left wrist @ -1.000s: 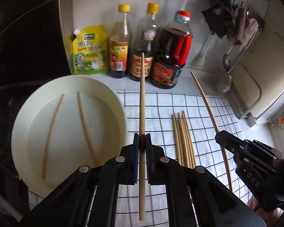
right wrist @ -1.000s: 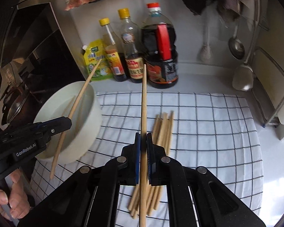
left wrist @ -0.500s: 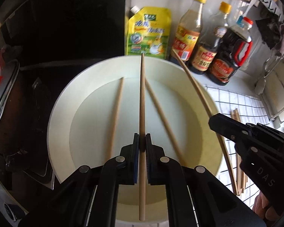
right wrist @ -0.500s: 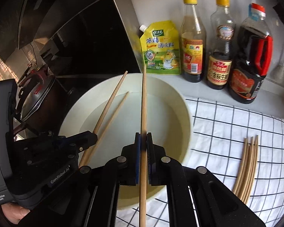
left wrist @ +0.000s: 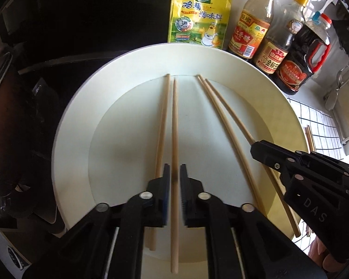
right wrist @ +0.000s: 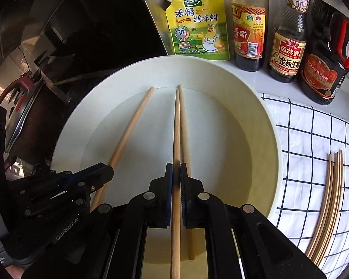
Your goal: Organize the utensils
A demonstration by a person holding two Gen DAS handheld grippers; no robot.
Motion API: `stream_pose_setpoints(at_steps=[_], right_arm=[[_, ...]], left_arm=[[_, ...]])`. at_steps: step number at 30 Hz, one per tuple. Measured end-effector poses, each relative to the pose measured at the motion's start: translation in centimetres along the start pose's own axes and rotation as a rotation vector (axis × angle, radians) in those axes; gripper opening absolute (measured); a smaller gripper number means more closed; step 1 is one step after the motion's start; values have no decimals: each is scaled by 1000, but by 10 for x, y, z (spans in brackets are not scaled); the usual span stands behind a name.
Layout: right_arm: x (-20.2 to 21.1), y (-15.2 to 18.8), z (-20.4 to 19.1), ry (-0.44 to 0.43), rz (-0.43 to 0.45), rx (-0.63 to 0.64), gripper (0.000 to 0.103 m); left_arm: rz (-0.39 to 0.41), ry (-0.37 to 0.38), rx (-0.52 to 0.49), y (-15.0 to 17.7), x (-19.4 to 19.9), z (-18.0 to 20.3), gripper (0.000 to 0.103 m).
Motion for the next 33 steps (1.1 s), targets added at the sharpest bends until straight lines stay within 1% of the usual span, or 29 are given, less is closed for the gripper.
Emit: stream_pose_setpoints(at_steps=[1,2,3,5,9,13,18,22,29,33], right_arm=[[2,-1,2,-1,6,-8,14],[4,-1,3,2,17,-12,17],[6,-3,4,8,27,-12,18],[12,-1,7,16,41,-15,18],[24,3,15,18,59,-38,21],[35,11,21,16,67,-52,23],[51,24,27,13,80,-59,25],[62,34,33,11,86,-64,28],[80,54,47,20,90,-69,29],[95,64,60,44,106,-68,33]], left_arm=[[-1,-8,6,-1,1,-2,47],[6,-11,13,-3,4,-4,59],[23,-12,24,-4,9,-6,75],[56,-13,28,-6,18,-8,76],[51,-31,39,-5,22,-14,76],[51,-34,53,1,27,-19,80],[59,-37,45,13,36,-14,81],[59,-33,35,18,41,-4,81],[66,-14,4,31,52,24,81],[71,-8,-26,36,56,44,82]])
Point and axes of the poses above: each gripper's, at about its wrist camera, not at the fingertips, and x roughly against the way its jaws point, z to its right, y to its underside, the point moved 2 cm from there along -x, roughly the way its jaws point, and after that the axes turned 5 degrees about -x, right-handed, at the moved point
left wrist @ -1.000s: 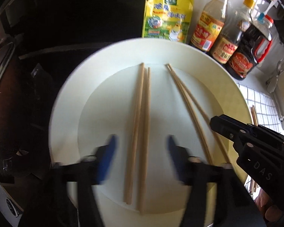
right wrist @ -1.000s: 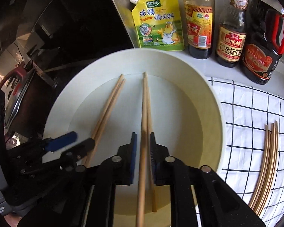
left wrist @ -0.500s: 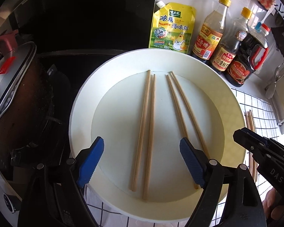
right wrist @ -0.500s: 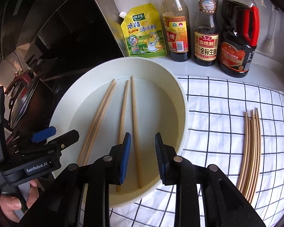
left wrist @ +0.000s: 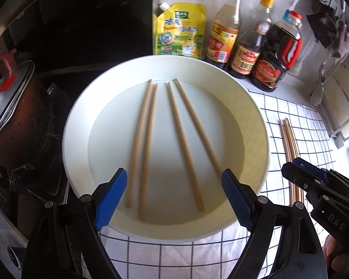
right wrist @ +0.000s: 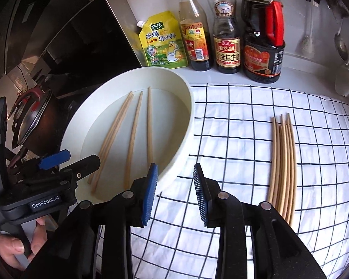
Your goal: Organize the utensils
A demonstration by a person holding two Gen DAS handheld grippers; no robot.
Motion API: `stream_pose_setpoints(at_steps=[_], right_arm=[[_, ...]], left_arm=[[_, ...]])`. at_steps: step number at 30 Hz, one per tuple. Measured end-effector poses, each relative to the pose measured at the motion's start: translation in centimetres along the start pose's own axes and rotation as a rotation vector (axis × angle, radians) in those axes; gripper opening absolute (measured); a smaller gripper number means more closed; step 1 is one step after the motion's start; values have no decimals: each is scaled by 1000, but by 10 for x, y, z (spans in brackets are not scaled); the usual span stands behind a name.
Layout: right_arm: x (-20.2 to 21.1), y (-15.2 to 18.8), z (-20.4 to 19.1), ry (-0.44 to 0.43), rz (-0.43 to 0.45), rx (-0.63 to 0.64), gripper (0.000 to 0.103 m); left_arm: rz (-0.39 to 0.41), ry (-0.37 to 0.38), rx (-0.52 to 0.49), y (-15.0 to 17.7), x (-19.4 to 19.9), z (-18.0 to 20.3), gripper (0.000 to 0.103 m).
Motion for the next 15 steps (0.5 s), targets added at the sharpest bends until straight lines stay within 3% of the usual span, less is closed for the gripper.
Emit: stream_pose_setpoints(at_steps=[15], right_arm=[[51,29,90,104,49,-65,47]], left_arm=[[14,52,-91,9,9,90,85]])
Point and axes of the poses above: each gripper's, at about its wrist camera, not at the fingertips, and x roughly against the way its jaws point, z to its right, y to its underside, the point moved 2 cm from there along -x, roughly the way its jaws point, and after that the axes turned 5 degrees about -x, right-handed, at the moved point
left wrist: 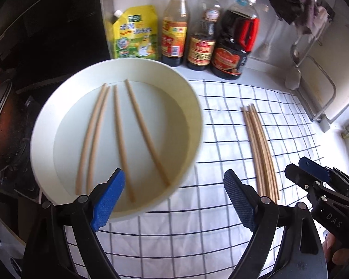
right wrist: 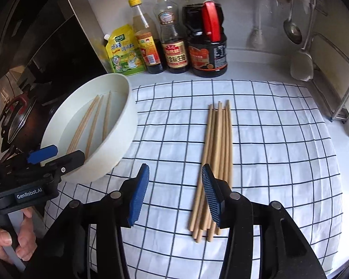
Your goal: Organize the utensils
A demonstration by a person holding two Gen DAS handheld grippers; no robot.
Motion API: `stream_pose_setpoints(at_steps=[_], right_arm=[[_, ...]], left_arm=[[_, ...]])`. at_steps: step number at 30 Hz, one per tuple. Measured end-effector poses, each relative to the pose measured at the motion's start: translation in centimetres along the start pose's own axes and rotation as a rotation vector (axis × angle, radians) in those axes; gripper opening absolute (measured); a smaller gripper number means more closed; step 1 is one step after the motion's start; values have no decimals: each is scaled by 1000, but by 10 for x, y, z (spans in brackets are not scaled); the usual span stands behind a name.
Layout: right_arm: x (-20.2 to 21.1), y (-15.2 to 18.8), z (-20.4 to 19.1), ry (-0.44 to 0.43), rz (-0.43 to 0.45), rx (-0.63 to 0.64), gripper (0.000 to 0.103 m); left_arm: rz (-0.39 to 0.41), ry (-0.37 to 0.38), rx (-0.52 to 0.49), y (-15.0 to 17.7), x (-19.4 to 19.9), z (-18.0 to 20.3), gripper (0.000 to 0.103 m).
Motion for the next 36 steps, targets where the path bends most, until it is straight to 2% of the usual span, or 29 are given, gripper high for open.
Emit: stream_pose_setpoints(at_steps=[7,13,17,22,29,36], right_arm=[[-2,13,57,84,-20,-29,51],[-25,20,83,128,-52,-2,51],[-47,18,87,141,-76,24,51],[-65,8,83,117,-68,39,51],[-84,1,81,122,-85,49,51],[-89,3,81,138,-92,64,51]], left_arm=[[4,63,-49,2,-7,51,87],[7,54,-37,4,-24,75,87],[27,18,-15,6,-32,83,88],[21,34,16,10,-49,89,89],[26,-10,9,14,-58,93,89],[9,-16,30,20,-61,87,89]])
Point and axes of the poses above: each gripper's, at about its wrist camera, not at the fingertips, and x roughly against the way its jaws point, z to its right, y to its underside, the point moved 2 cm from there along -x, roughly the way its jaws point, and after that the axes turned 5 degrees about -x, right-handed, at the moved point
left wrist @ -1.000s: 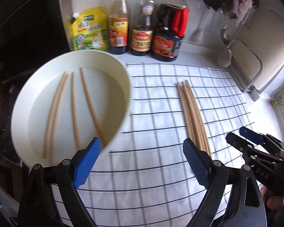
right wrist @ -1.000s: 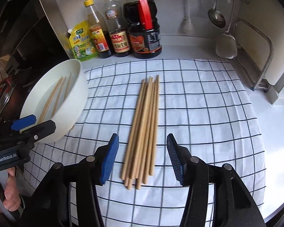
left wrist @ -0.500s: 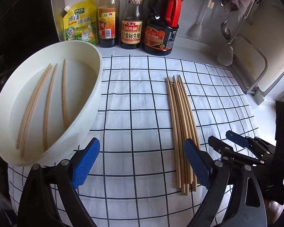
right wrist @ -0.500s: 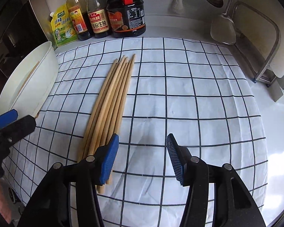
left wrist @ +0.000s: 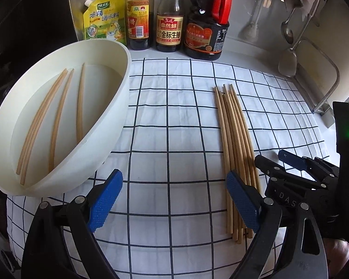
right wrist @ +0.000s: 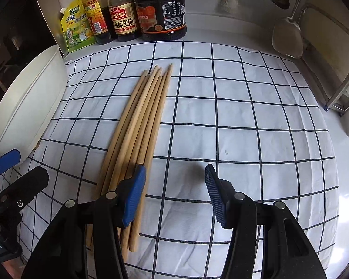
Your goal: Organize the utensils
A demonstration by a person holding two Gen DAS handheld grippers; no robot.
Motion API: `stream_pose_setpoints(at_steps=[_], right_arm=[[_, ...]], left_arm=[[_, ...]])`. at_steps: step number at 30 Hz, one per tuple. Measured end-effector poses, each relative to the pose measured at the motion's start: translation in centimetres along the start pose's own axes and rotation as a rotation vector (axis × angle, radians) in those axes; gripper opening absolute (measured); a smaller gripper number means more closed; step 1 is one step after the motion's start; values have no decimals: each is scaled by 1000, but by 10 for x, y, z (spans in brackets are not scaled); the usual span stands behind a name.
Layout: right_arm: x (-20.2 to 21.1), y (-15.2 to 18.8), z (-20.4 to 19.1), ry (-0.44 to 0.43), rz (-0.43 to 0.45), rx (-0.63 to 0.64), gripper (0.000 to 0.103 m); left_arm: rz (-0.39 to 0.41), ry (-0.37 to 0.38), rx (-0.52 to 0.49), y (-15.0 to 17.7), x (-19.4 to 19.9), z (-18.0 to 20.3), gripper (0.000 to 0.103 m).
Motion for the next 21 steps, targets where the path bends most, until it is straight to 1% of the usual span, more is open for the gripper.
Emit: stream_pose_setpoints(at_steps=[4,8,13,16,18,21], right_arm=[[-1,-1,-4,10,-8,19,51],[-2,-2,-9,48,-3,57,54],[0,1,-8,70,-12,83,54],[-5,2,-3,53,-64,47,54],[-4,1,0,45,-58,11,54],[-2,-1,1,58,-34,22,54]], left_arm=[[-8,15,18,1,-2,-2,89],[-10,5,19,1,-3,-2,89],[-13,11,15,1,-4,2,89],[-23,14,16,0,-7,5,89],[-31,26,31,-1,-9,5,89],[-31,21,25,-2,-10,8,89]])
Point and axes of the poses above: each gripper's, at about its wrist camera, not at the fingertips, and x roughly against the way its jaws point, z to its right, y to its underside, the point moved 2 cm from there along -x, roughly the way its jaws point, and after that the axes turned 5 degrees about -x, right-handed, at the moved point
